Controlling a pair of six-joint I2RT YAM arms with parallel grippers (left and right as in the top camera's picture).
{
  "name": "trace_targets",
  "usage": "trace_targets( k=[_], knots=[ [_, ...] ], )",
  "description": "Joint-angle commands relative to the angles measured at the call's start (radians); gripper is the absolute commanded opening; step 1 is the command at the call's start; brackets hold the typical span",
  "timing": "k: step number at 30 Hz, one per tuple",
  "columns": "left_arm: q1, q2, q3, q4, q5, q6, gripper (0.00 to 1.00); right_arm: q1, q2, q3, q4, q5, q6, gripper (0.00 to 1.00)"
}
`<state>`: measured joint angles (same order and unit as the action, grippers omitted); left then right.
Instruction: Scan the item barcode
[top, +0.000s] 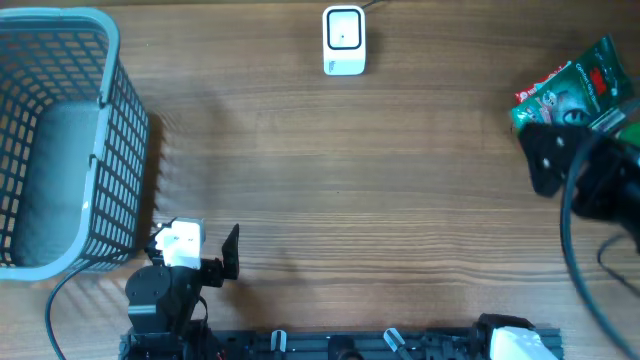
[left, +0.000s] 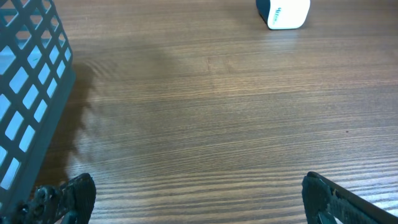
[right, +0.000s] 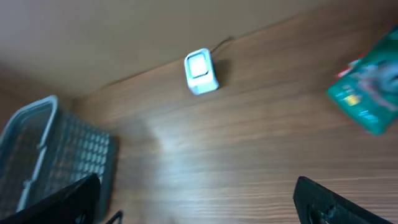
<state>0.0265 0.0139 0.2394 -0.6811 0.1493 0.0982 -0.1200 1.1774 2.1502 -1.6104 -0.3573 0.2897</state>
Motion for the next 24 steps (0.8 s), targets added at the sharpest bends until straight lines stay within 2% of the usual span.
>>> trace_targets(
  k=[1,4,12,15,16,18,21,24],
  knots=[
    [0.003,-0.007,-0.005,0.003,-0.005,-0.010,1.00,0.006,-0.139,-0.002,0.003,0.099,-0.040,1.00],
    [0.004,-0.007,-0.005,0.003,-0.005,-0.010,1.00,0.006,-0.243,-0.004,0.003,0.101,-0.084,1.00],
    [0.004,-0.007,-0.005,0.003,-0.005,-0.010,1.00,0.005,-0.409,-0.004,0.002,0.142,-0.054,1.00],
    [0.004,-0.007,-0.005,0.003,-0.005,-0.009,1.00,0.005,-0.434,-0.003,0.002,0.018,-0.179,1.00],
    [0.004,-0.007,-0.005,0.003,-0.005,-0.010,1.00,0.005,-0.467,-0.005,0.002,-0.104,-0.237,1.00],
    [0.004,-0.007,-0.005,0.003,-0.005,-0.009,1.00,0.005,-0.515,-0.005,0.002,-0.182,-0.235,1.00],
    [0.004,-0.007,-0.005,0.003,-0.005,-0.010,1.00,0.005,-0.632,-0.005,0.002,-0.099,-0.173,1.00],
    [0.004,-0.007,-0.005,0.003,-0.005,-0.010,1.00,0.005,-0.737,-0.006,0.002,0.040,-0.175,1.00]
  ],
)
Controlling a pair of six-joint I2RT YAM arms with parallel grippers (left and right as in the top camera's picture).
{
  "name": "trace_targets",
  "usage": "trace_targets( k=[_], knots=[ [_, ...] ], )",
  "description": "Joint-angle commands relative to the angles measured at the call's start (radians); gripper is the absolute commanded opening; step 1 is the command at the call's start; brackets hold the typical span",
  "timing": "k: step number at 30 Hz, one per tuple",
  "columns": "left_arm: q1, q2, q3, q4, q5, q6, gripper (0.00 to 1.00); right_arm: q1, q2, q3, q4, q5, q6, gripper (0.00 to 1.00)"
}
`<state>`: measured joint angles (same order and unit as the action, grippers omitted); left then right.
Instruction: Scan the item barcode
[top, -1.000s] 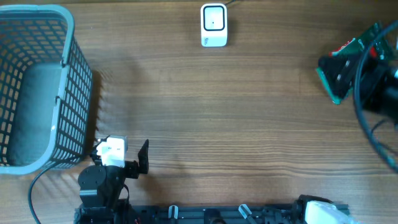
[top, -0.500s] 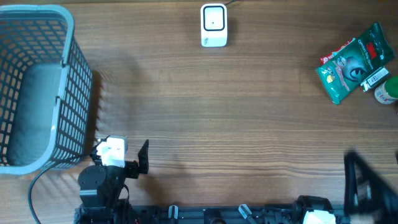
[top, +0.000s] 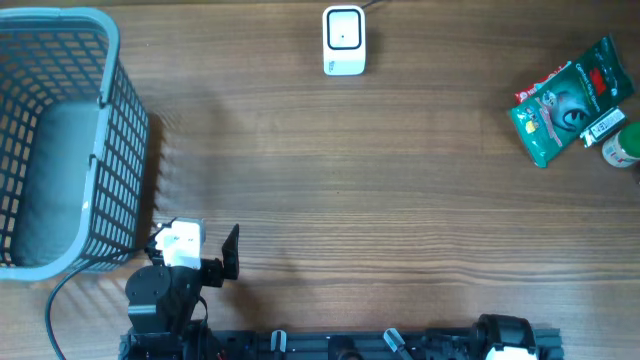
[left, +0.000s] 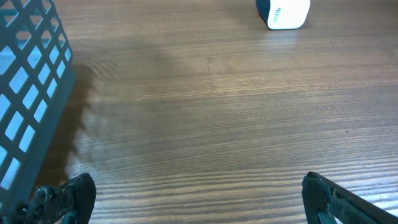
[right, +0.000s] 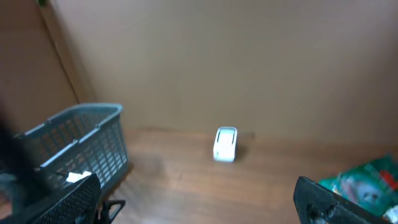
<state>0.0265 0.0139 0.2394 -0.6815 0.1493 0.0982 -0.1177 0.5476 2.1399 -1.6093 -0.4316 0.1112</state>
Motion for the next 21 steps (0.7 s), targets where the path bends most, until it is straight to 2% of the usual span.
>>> trace_targets(
  k=[1,5,6,13,21],
  knots=[
    [0.004,-0.007,-0.005,0.003,-0.005,-0.009,1.00,0.002,-0.137,0.005,0.001,0.175,-0.011,1.00],
    [0.004,-0.007,-0.005,0.003,-0.005,-0.010,1.00,0.002,-0.222,0.001,0.001,0.444,-0.018,1.00],
    [0.004,-0.007,-0.005,0.003,-0.005,-0.010,1.00,0.002,-0.226,-0.001,0.001,0.459,-0.018,1.00],
    [0.003,-0.007,-0.005,0.003,-0.005,-0.009,1.00,0.003,-0.240,-0.050,0.000,0.283,-0.135,1.00],
    [0.004,-0.007,-0.005,0.003,-0.005,-0.009,1.00,0.003,-0.471,-0.297,0.001,0.415,-0.135,1.00]
  ],
)
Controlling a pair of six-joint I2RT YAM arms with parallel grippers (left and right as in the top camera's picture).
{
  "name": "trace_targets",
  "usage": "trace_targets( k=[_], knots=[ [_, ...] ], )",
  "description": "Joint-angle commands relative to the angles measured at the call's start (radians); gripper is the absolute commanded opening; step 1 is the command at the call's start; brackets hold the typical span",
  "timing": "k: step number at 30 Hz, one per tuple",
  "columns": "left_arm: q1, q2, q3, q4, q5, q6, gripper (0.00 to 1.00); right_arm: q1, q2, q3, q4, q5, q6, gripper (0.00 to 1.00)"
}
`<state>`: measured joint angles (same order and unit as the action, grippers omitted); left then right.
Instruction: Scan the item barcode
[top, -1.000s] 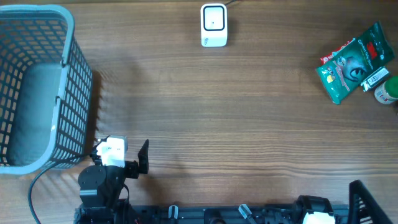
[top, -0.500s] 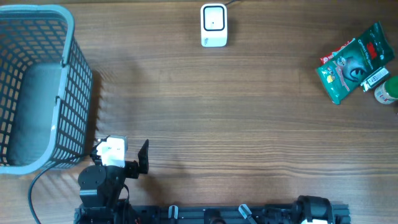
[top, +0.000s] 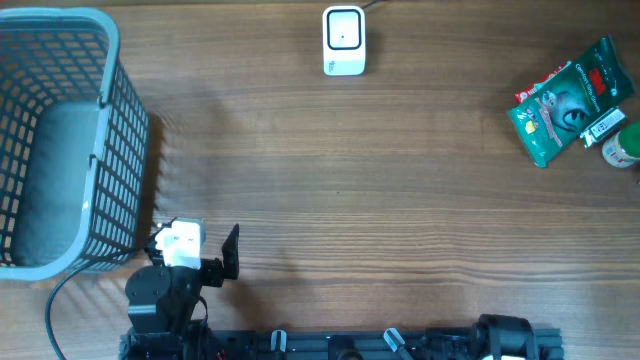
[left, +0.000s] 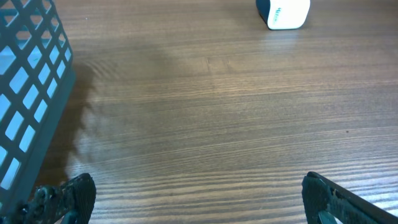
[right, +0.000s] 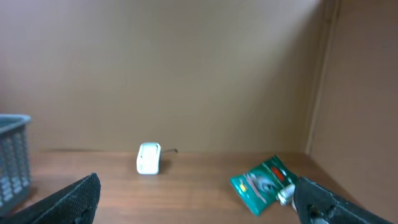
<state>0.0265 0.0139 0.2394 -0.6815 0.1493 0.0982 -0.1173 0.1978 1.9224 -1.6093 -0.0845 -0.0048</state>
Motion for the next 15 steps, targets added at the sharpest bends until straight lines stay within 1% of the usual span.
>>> trace_targets(
  k=[1,4,7,10,13,15],
  knots=[
    [0.004,-0.007,-0.005,0.003,-0.005,-0.009,1.00,0.003,-0.145,-0.113,0.001,0.071,-0.019,1.00],
    [0.004,-0.007,-0.005,0.003,-0.005,-0.009,1.00,0.003,-0.172,-0.220,0.006,0.071,-0.019,1.00],
    [0.004,-0.007,-0.005,0.003,-0.005,-0.010,1.00,0.003,-0.172,-0.399,0.104,0.070,0.002,1.00],
    [0.004,-0.007,-0.005,0.003,-0.005,-0.009,1.00,0.003,-0.172,-0.579,0.278,0.030,0.017,1.00],
    [0.003,-0.007,-0.005,0.003,-0.005,-0.010,1.00,0.003,-0.171,-0.770,0.522,-0.021,0.076,1.00],
    [0.004,-0.007,-0.005,0.003,-0.005,-0.009,1.00,0.003,-0.171,-0.895,0.668,-0.020,0.116,1.00]
  ],
)
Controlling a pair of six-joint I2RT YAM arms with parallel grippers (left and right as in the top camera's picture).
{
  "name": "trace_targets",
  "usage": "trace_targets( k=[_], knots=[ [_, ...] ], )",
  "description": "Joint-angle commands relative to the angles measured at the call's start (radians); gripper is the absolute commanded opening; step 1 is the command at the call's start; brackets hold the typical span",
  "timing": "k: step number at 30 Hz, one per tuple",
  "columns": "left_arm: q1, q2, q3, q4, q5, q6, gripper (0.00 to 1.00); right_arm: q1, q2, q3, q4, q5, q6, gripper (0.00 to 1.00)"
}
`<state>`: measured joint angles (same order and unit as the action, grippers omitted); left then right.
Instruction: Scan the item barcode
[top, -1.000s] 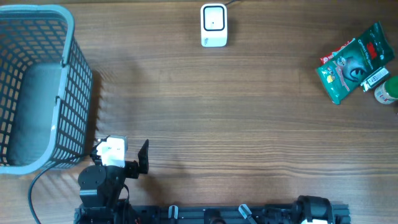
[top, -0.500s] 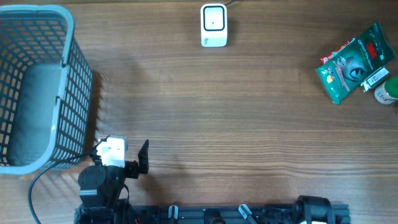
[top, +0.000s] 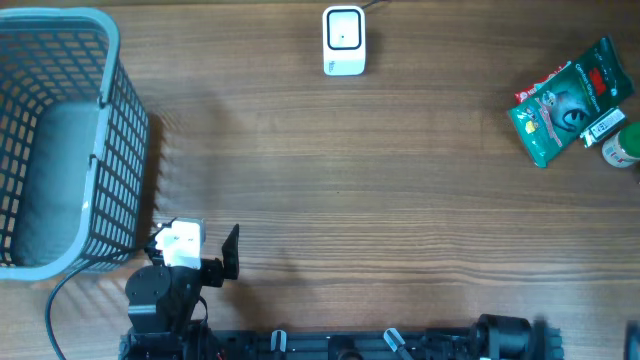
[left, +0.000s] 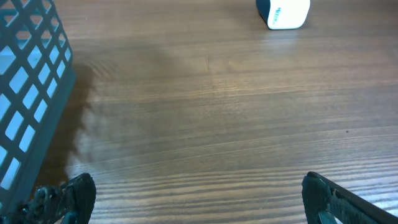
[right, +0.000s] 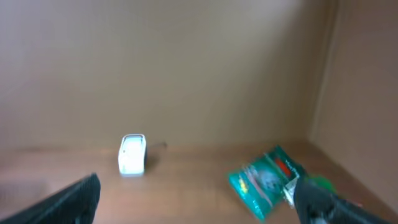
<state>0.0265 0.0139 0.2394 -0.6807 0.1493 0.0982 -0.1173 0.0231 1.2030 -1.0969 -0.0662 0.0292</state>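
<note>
A green snack packet (top: 562, 100) lies flat at the table's far right, with a small white-labelled item (top: 606, 125) and a green-capped jar (top: 622, 149) against its right side. The white barcode scanner (top: 344, 40) stands at the back centre. In the right wrist view, blurred, the packet (right: 264, 180) and scanner (right: 131, 154) lie well ahead of my open, empty right gripper (right: 199, 200). My left gripper (left: 199, 198) is open over bare wood near the front left, with the scanner (left: 283, 12) far ahead.
A grey mesh basket (top: 110, 150) fills the left end of the table; its wall (left: 31, 106) stands just left of my left gripper. Brown walls enclose the back and right sides (right: 354, 93). The left arm's base (top: 165, 295) sits at the front edge.
The right wrist view has shifted slightly and blurred, with the scanner a little further left. A dark part now shows at the overhead view's bottom right corner. The left arm has not moved.
At first my right arm hung over the table's right edge, partly covering the green packet. By 1.2 s ago it had gone from the overhead view, its camera facing basket and scanner. It then faced scanner and packet, as now. The packet has stayed in place.
</note>
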Motion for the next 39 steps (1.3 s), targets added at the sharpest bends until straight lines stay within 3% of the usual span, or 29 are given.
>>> trace_targets(
  k=[1,8,20,39],
  knots=[
    [0.004,-0.007,-0.005,0.002,-0.005,-0.009,1.00,0.003,0.004,-0.251,0.235,-0.039,0.111,1.00],
    [0.004,-0.007,-0.005,0.002,-0.005,-0.010,1.00,0.003,0.006,-0.759,0.683,-0.039,0.390,1.00],
    [0.004,-0.007,-0.005,0.002,-0.005,-0.010,1.00,0.003,0.006,-1.133,1.072,-0.016,0.483,1.00],
    [0.003,-0.007,-0.005,0.002,-0.005,-0.009,1.00,0.003,0.150,-1.194,1.095,-0.019,0.523,1.00]
  ],
)
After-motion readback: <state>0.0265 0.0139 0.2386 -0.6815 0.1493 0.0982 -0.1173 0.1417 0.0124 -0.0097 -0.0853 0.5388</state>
